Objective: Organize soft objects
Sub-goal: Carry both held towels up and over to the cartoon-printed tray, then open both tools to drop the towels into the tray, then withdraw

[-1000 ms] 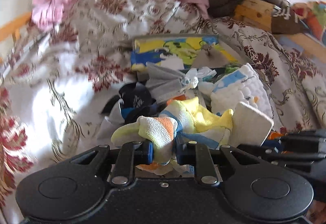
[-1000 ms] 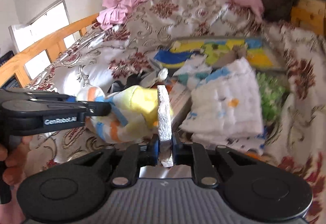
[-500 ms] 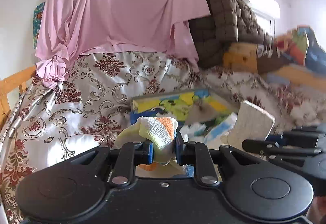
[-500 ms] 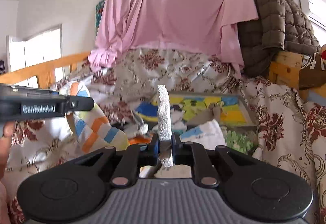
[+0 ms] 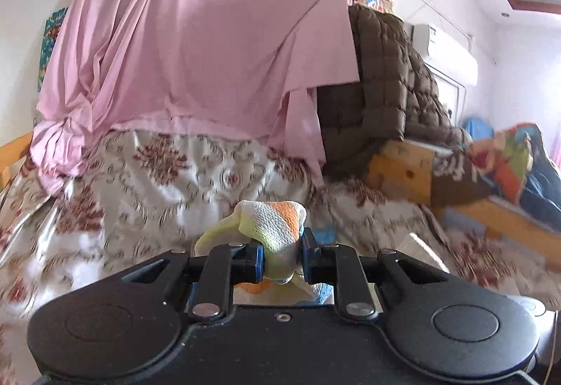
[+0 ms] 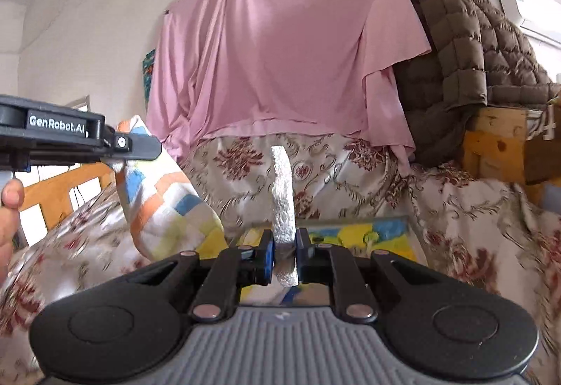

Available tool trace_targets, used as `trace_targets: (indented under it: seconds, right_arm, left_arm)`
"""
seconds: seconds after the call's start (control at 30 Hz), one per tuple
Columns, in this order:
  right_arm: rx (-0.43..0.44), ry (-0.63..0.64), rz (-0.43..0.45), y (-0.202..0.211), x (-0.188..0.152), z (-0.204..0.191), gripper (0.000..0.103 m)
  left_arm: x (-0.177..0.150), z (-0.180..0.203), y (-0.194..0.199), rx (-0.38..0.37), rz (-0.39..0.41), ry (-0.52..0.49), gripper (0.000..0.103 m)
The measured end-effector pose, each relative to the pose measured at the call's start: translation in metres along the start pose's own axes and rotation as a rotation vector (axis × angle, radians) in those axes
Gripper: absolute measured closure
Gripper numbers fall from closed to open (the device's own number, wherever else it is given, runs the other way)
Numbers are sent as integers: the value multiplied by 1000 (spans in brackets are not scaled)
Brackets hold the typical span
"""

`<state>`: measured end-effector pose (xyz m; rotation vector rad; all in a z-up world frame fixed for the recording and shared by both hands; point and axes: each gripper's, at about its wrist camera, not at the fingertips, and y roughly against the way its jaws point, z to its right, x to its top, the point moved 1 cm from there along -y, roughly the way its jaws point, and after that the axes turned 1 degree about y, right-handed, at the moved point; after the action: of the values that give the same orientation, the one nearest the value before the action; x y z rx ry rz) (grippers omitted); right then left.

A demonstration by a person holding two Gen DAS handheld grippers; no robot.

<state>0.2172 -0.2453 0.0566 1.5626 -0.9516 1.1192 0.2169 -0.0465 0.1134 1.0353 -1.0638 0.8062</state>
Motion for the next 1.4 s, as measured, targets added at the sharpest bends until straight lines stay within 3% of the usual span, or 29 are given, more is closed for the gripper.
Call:
trace_targets:
  seconds: [0.23,0.4,0.57,0.73,1.0,1.2,1.27,1.4]
  right_arm:
    - [34,-203,-76,-88,5,58,89]
    - [37,-319,-161,-123,-14,91,89]
    - [28,-367,-250,-142,-34,105,89]
    - [-7,-407,-319,-151,-46,116,88]
    - [-61,-438,-336,-151,-47,130,75]
    - [-104,-435,-333,-147,-45,137,61]
    - [-112,-435,-329,-146,-43,139,55]
    - [-131,-421,-315,-140,-40,143,47]
  left_arm:
    - [13,-6,-110,36,-40,23,82]
    - [-3,-13,-181,54,-109,37,82]
    - [-29,-8,-225,51,-192,-1,82]
    - [-52,1,-249,26,-289,-50,81]
    - [-69,8,-265,3,-399,-97,79]
    - [-70,10,-264,27,-419,-103,69]
    - [-68,10,-262,38,-419,-97,59]
    - [-67,9,-258,55,-418,-82,47]
